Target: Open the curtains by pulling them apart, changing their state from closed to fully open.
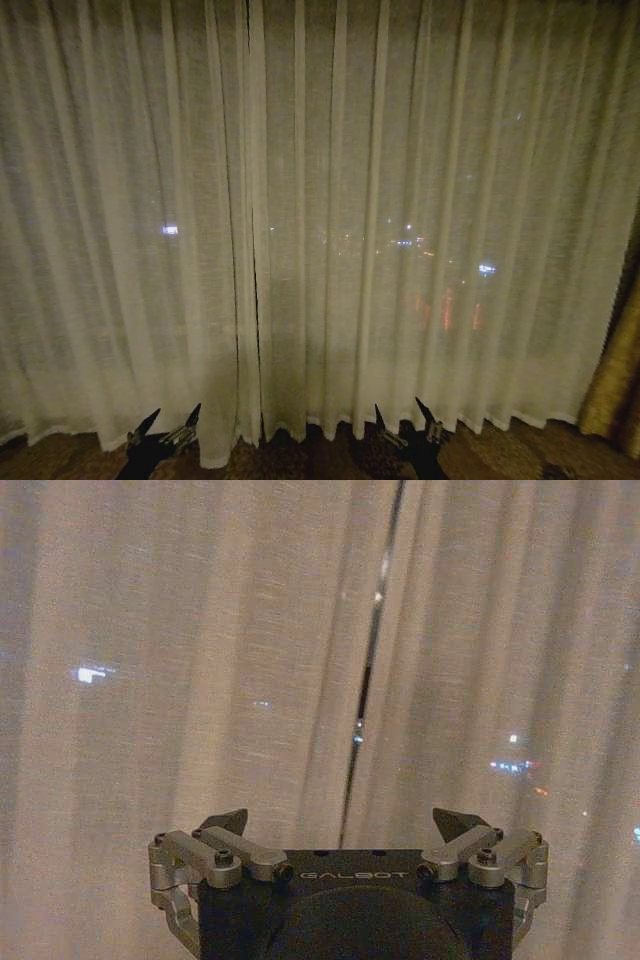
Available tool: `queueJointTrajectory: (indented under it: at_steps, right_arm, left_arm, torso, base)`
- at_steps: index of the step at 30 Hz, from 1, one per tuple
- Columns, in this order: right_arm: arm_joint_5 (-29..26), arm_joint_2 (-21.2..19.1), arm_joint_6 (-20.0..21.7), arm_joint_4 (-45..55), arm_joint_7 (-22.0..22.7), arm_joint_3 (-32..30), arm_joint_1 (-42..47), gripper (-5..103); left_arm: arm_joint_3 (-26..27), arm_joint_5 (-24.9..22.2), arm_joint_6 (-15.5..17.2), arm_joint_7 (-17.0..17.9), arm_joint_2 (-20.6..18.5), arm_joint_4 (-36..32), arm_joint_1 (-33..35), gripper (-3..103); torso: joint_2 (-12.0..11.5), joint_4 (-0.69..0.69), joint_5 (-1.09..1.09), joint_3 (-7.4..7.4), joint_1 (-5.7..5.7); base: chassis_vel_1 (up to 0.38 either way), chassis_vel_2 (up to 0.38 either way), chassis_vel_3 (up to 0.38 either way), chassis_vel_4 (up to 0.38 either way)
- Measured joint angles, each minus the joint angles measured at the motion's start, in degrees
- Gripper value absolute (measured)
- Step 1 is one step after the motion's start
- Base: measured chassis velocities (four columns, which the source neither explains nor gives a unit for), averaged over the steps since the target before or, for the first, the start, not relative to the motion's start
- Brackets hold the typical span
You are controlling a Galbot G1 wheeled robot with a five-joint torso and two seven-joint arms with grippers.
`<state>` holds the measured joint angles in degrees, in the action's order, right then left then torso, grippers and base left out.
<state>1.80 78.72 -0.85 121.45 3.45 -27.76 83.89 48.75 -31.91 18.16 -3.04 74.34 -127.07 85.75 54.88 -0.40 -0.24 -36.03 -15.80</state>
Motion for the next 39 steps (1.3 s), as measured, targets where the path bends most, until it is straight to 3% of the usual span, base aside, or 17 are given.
queueJointTrajectory:
  at_steps: [14, 19, 30, 39]
  right_arm:
    - [0.87, 0.03, -0.72, -0.90, -0.85, -0.13, 0.05, 100]
    - [1.49, 0.00, -1.32, -1.16, -1.01, -0.24, 0.19, 100]
    - [3.22, 0.01, -3.24, -0.96, -2.91, 1.33, 1.22, 100]
    - [3.37, 0.03, -3.29, -1.54, -2.95, 1.93, 0.60, 100]
  left_arm:
    - [0.08, 0.00, -0.30, -0.13, -0.43, 0.05, 0.11, 100]
    - [0.05, -0.04, -0.48, -0.27, -0.52, -0.14, 0.21, 100]
    - [0.21, -0.12, -0.61, -0.38, -0.53, 0.16, 0.20, 100]
    - [0.37, -0.13, -1.01, -0.39, -0.83, 1.00, -0.07, 100]
  torso:
    - [0.01, 0.02, -0.06, 0.01, 0.00]
    - [0.01, -0.04, 0.02, 0.00, 0.00]
    - [-0.02, 0.00, -0.01, -0.01, -0.03]
    - [-0.01, 0.02, -0.05, 0.00, -0.02]
  base:
    - [0.173, 0.287, -0.148, -0.295]
    - [-0.146, 0.168, 0.147, -0.181]
    - [-0.200, 0.339, 0.209, -0.334]
    - [0.045, 0.251, -0.050, -0.242]
